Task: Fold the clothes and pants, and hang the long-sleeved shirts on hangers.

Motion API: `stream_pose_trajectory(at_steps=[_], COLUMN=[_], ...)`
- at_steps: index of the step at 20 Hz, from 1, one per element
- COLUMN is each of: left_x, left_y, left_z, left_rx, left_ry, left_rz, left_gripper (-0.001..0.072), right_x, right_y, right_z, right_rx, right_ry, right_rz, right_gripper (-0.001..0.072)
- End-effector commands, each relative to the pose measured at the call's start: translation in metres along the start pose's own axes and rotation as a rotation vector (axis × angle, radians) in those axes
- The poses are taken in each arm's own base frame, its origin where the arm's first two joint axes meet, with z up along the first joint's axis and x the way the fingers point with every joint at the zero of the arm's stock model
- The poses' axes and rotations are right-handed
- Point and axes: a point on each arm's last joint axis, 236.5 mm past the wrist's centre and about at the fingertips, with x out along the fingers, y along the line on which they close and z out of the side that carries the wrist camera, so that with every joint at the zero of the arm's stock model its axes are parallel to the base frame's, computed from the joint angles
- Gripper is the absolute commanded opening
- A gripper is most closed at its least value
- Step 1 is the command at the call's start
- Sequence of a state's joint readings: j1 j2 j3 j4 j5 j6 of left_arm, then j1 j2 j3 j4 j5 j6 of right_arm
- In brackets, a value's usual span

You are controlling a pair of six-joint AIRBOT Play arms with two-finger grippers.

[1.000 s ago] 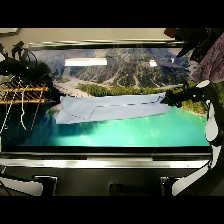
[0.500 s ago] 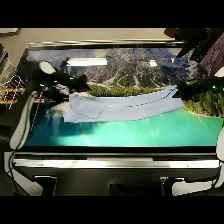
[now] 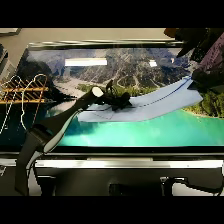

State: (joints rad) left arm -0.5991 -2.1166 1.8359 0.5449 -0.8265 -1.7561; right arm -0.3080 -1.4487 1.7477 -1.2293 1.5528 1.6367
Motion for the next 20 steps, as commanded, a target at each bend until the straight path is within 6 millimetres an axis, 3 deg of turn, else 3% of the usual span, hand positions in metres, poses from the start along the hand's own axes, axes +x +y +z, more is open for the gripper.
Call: stream_pose_trajectory(at_steps=[1, 4, 7, 14, 17, 20], left_x=[0.043, 0.069, 0.089, 0.102, 0.086, 0.028], left_y=[-0.014, -0.025, -0.02, -0.03, -0.031, -0.035], left_z=[-0.029, -0.04, -0.054, -0.063, -0.06, -0.029], left_rx=[-0.014, -0.019, -0.063, -0.078, -0.081, -0.043], left_ry=[0.029, 0.051, 0.064, 0.03, 0.071, 0.103], left_rz=[-0.03, -0.053, -0.046, -0.063, -0.056, -0.028], left_gripper=[0.0012, 0.0012, 0.0012, 0.0011, 0.0011, 0.001], right_x=[-0.014, -0.015, -0.015, -0.015, -0.015, -0.015], right_y=[0.002, 0.003, 0.005, 0.012, 0.012, 0.021], right_z=[0.0, -0.001, 0.001, 0.005, 0.006, 0.007], right_rx=[-0.008, -0.008, -0.006, -0.005, -0.005, -0.005], right_ry=[-0.026, -0.024, -0.033, -0.049, -0.052, -0.055], right_rz=[-0.015, -0.011, -0.002, 0.028, 0.029, 0.069], right_gripper=[0.0038, 0.0038, 0.0038, 0.0038, 0.0038, 0.0038])
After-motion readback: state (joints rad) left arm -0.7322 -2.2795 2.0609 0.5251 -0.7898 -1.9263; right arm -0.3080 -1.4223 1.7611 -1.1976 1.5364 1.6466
